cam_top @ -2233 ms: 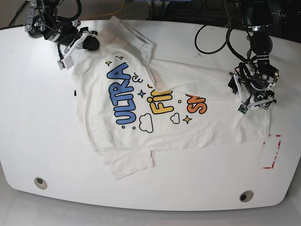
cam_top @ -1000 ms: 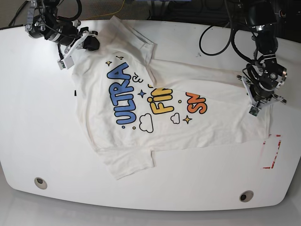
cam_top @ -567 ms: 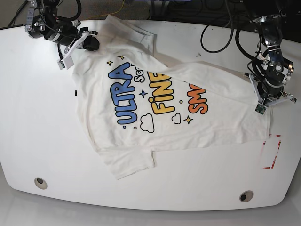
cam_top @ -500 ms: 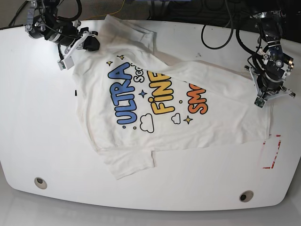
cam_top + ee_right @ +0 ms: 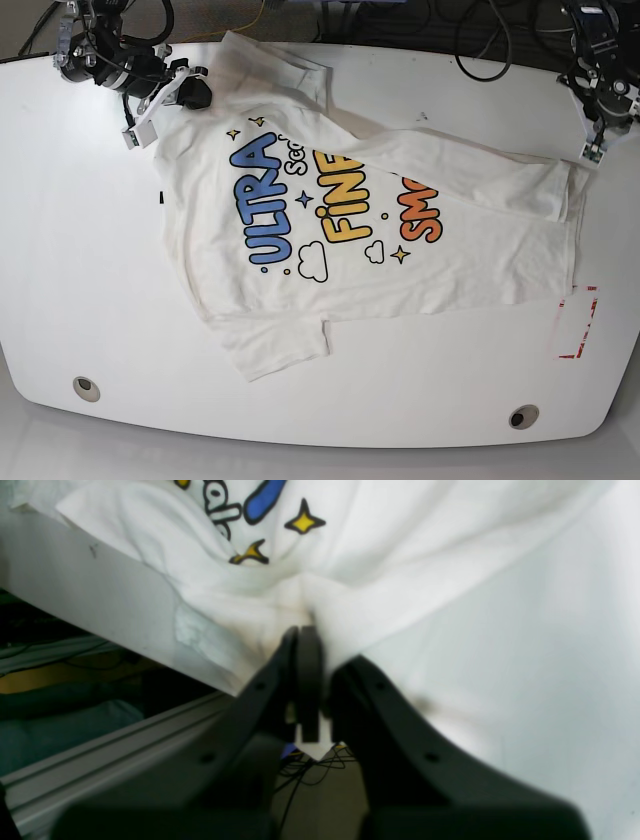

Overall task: Layout the t-shirt on the table in an organized manner, then fold the t-shirt properly
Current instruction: 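Pull the grasped hem with the left gripper away from the shirt, then move the left gripper back onto the shirt edge and grasp, then drag the collar with the right gripper toward the robot, rotating the shirt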

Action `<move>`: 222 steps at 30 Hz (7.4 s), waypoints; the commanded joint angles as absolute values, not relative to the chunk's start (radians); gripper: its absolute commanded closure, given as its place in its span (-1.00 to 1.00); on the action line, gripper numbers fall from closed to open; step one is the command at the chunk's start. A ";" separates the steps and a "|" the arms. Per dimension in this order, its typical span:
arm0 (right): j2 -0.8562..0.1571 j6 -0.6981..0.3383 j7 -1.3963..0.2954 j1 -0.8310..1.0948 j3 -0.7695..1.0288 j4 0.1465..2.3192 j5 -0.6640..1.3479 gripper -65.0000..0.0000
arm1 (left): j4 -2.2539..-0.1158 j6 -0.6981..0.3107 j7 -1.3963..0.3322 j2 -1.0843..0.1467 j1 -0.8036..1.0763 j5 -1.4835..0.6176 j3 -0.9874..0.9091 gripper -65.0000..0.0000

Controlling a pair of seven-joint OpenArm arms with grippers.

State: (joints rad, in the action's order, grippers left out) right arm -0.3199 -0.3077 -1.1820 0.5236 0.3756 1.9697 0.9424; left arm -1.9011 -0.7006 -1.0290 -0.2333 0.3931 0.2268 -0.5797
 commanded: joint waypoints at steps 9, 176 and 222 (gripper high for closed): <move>-0.332 -0.312 -1.168 0.519 0.381 1.986 0.957 1.00 | -1.919 -0.698 -1.023 -0.246 0.475 0.226 -0.630 0.90; -0.335 -0.466 -1.167 0.298 0.507 1.848 1.274 1.00 | -1.504 -0.698 -0.756 -0.240 0.004 -0.022 -0.757 0.55; -0.312 -0.467 -1.136 -0.220 0.506 1.170 1.293 1.00 | -1.569 -0.698 -0.816 -0.232 -0.131 -0.016 -0.699 0.54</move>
State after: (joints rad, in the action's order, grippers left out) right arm -0.3027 -0.4606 -1.1706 -0.1875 0.5026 1.1698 1.2751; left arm -1.5543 -0.6998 -0.8371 -0.2127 -0.1139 -0.0044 -0.7128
